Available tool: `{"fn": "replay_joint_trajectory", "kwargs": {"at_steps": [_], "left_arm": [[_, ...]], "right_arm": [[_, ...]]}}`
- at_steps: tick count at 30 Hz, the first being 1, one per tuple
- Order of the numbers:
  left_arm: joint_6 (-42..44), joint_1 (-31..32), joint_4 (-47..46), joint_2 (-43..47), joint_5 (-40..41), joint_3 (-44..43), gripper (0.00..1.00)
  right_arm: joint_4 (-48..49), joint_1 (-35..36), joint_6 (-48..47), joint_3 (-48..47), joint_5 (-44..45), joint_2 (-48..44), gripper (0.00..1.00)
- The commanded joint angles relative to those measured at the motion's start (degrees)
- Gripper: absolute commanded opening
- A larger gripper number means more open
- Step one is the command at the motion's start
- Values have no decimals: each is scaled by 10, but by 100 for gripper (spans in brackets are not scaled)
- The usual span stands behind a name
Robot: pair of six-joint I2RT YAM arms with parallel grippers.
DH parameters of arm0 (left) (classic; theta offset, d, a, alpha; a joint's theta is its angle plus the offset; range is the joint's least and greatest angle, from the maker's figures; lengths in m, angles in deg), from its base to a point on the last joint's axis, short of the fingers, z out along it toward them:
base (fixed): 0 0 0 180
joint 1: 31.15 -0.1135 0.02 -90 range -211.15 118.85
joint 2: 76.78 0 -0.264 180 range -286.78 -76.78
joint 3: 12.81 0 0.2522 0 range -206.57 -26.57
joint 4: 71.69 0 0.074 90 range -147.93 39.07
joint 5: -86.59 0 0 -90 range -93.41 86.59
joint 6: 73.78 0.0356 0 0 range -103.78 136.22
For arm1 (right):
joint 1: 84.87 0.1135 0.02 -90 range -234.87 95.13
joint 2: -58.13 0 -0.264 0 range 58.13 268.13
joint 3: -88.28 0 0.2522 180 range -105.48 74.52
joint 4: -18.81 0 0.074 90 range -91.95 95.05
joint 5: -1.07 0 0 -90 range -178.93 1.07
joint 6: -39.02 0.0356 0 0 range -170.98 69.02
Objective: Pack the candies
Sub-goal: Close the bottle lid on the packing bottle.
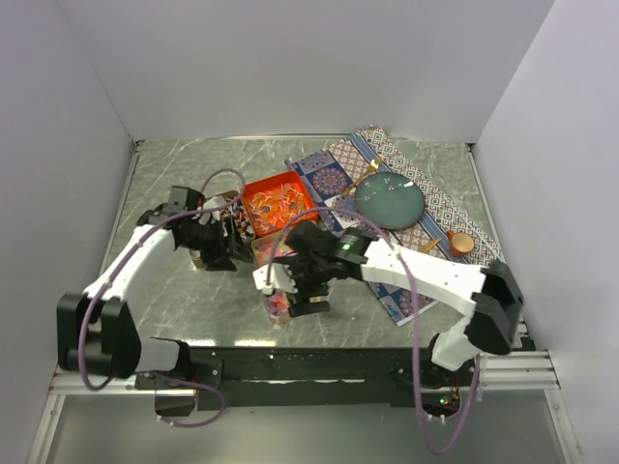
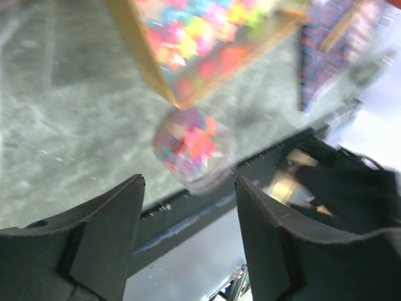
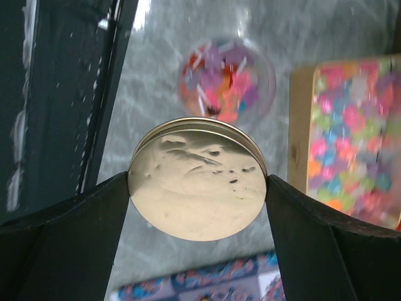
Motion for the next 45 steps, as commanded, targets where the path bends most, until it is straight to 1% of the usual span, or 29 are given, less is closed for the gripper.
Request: {"fn": "replay_joint_trajectory", "kwargs": {"at_steps": [1,3,4,5,6,7,10,12,21,25,31,38,40,45], "left_arm": [[47,-33,35,60,-90,-17,67],[39,-56,8,78,-86,-12,67],[36,-80,1,82,-84,-10,67],[33,-86,-8,91,-79,-6,67],[26,-124,-16,95,-77,-3,67],[23,-141,-25,98,-78,-2,67],[19,-193,-26,111,-86,10,67],[26,-203,-18,117,-83,20,67],[36,-205,-16,111,-95,34,67],[29,-204,-19,110,-102,44,66],[37,-202,-15,106,-102,38,66],[25,-202,-24,108,-105,42,66],[25,-202,-25,110,-105,43,66],[26,-202,-23,111,-101,43,66]], "right_arm": [[46,39,-30,-49,12,62,78],[48,52,-33,-60,19,93,78],[38,54,-36,-76,20,104,78],[34,55,-37,-84,23,115,78],[32,57,-33,-97,25,132,78],[27,57,-31,-102,29,140,78],[23,57,-32,-113,38,157,78],[24,57,-30,-110,41,161,79],[32,54,-15,-110,49,195,79],[8,47,-17,-120,43,211,79],[-8,44,-13,-131,34,198,80],[-42,20,-23,-156,26,230,81],[-52,18,-24,-164,23,237,82],[-74,18,-24,-192,6,267,83]]}}
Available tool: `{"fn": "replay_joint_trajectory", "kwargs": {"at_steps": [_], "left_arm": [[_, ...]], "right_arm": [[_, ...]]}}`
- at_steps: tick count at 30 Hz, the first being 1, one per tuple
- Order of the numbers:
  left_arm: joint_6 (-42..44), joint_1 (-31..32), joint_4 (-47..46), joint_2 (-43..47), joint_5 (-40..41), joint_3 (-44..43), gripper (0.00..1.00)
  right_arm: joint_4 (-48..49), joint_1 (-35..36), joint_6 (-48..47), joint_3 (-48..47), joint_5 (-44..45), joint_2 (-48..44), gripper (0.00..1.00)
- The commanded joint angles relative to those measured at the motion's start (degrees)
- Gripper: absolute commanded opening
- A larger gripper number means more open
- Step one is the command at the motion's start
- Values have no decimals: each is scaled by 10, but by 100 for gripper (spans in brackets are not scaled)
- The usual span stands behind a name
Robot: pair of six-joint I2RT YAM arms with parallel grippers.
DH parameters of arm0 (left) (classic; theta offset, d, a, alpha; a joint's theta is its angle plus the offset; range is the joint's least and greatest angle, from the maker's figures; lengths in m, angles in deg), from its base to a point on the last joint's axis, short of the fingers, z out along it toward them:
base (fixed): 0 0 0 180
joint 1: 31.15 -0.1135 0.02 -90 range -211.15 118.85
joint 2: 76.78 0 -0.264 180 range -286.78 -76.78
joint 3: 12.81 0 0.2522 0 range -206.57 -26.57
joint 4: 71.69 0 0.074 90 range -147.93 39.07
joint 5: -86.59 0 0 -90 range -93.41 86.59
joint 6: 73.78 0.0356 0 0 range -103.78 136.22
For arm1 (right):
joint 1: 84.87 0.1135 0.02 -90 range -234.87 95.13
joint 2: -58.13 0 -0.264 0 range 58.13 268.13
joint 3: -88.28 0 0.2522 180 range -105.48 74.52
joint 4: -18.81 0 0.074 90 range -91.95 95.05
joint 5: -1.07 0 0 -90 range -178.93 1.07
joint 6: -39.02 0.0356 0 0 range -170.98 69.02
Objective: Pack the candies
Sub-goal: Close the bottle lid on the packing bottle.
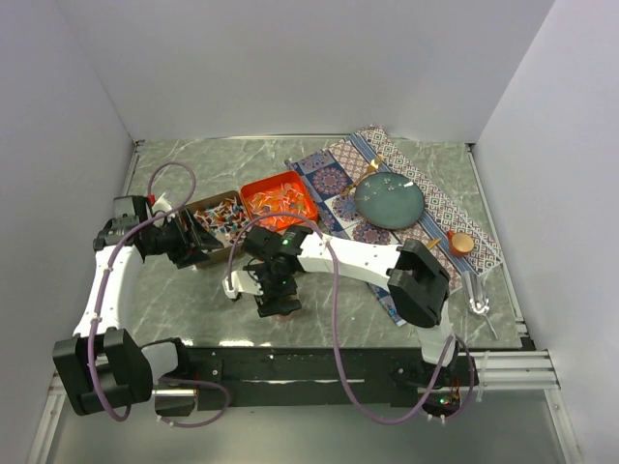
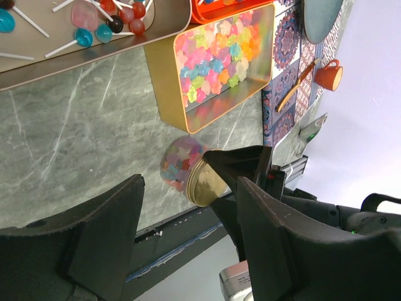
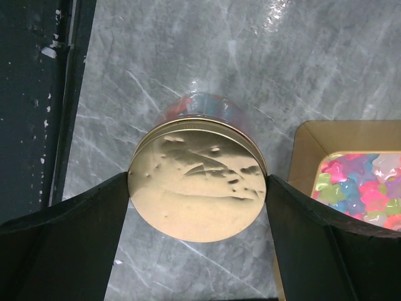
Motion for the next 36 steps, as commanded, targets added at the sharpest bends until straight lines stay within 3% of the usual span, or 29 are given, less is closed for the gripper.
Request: {"fn": "replay_joint_trajectory", "kwargs": {"at_steps": [1,11,12,16,19,20,21,23,27,36], "left_arm": [[1,1,-13,4,-10,4,66],[12,1,-13,4,-24,-6,66],[12,1,-15,4,-28,-5,66],[-22,-1,-74,10,-89,72,62],[-55,2,-172,12,-173,127,33],[-62,4,-210,12,-172,136,9],[-65,4,-229,12,-164,155,1],[-99,6,-282,14,-169,183,1],[-195,54,-471,14,-213,268,1],[-256,168,-572,20,-241,300,1]], "right_arm": [[-29,-3,-2,-22,-14,22,83],[19,1,24,54,-7,0,89],[28,-1,32,61,-5,-6,100],[100,-4,93,93,-5,-42,100],[127,-10,118,104,-7,-56,100],[137,-13,122,115,-6,-61,100],[142,-13,124,118,-4,-64,100],[141,-21,126,123,-6,-70,100],[143,-31,126,136,-8,-86,100],[147,-38,146,148,-14,-98,100]]}}
